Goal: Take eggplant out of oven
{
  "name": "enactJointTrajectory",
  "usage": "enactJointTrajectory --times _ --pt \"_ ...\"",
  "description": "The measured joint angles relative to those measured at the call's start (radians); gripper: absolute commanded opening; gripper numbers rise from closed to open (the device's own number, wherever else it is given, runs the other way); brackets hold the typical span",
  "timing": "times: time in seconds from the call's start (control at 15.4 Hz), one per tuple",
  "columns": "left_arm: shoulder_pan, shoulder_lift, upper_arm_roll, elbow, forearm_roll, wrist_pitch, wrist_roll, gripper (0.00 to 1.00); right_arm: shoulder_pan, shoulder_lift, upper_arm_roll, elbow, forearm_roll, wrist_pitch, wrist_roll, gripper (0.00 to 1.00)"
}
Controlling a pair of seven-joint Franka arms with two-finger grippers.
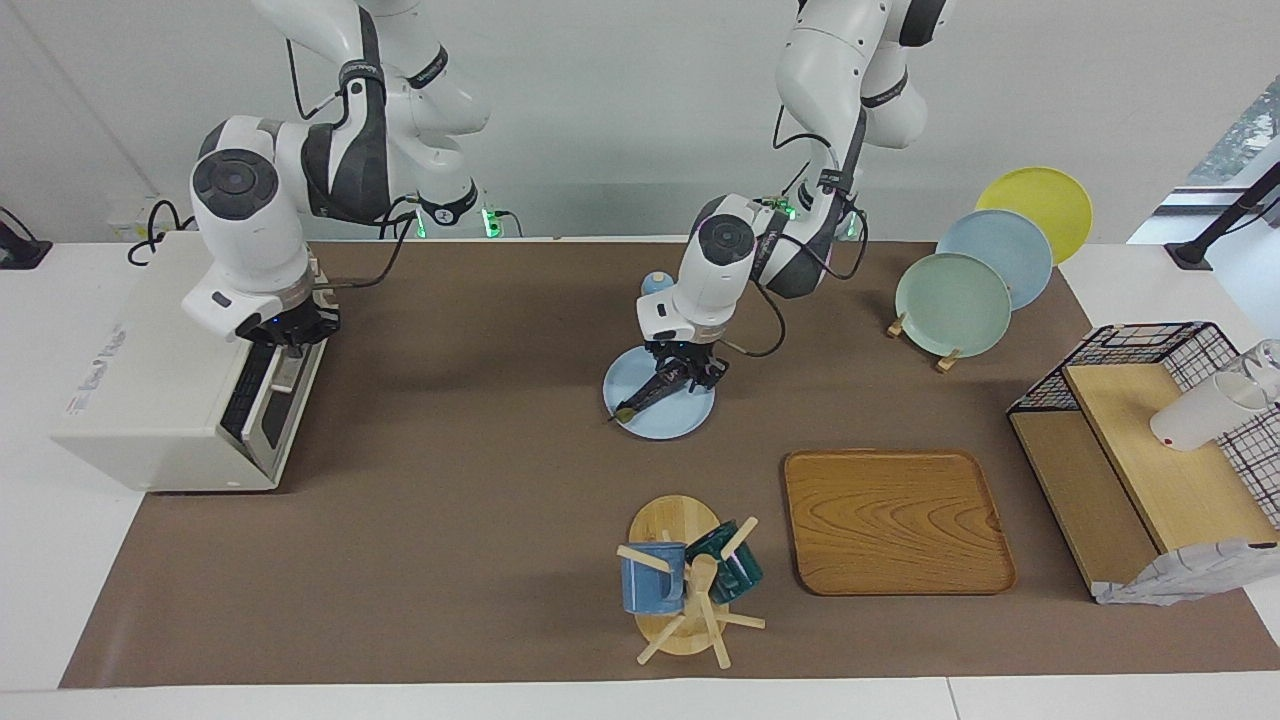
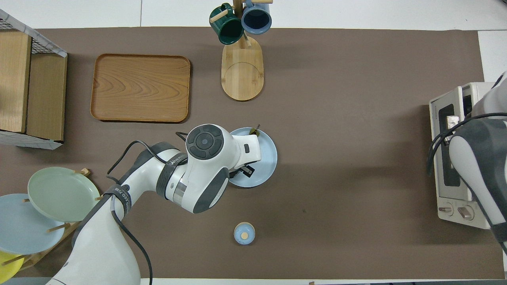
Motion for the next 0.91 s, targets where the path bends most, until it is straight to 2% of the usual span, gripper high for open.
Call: enactJointTrajectory --times 0.26,0.33,0.46,0.59,0.65,0.78,0.91 --pt "0.01 -0.003 0.011 0.029 -0.001 -0.031 -0.039 0.0 -0.001 -0.051 0.006 0.168 0.061 -0.183 -0.011 0.0" --pt "0.022 -0.008 0.014 0.046 -0.003 -0.051 -0.049 0.0 0.001 -0.055 0.01 0.198 0.074 -0.21 -0.011 0.12" --pt "0.061 -0.023 0.018 0.087 -0.014 -0.108 -0.062 0.0 0.006 -0.056 0.015 0.228 0.113 -0.241 -0.01 0.25" --pt "0.132 -0.038 0.022 0.158 -0.025 -0.204 -0.063 0.0 0.007 -0.054 0.017 0.231 0.138 -0.253 -0.006 0.6" --pt "0.177 -0.039 0.023 0.206 -0.038 -0.258 -0.064 0.0 0.006 -0.051 0.017 0.231 0.139 -0.253 -0.006 1.0" --pt "0.256 -0.036 0.027 0.275 -0.078 -0.317 -0.077 0.0 0.004 -0.045 0.014 0.231 0.139 -0.253 -0.005 1.0" --pt "0.309 -0.028 0.03 0.295 -0.083 -0.32 -0.107 0.0 0.002 -0.044 0.011 0.231 0.139 -0.259 -0.005 1.0"
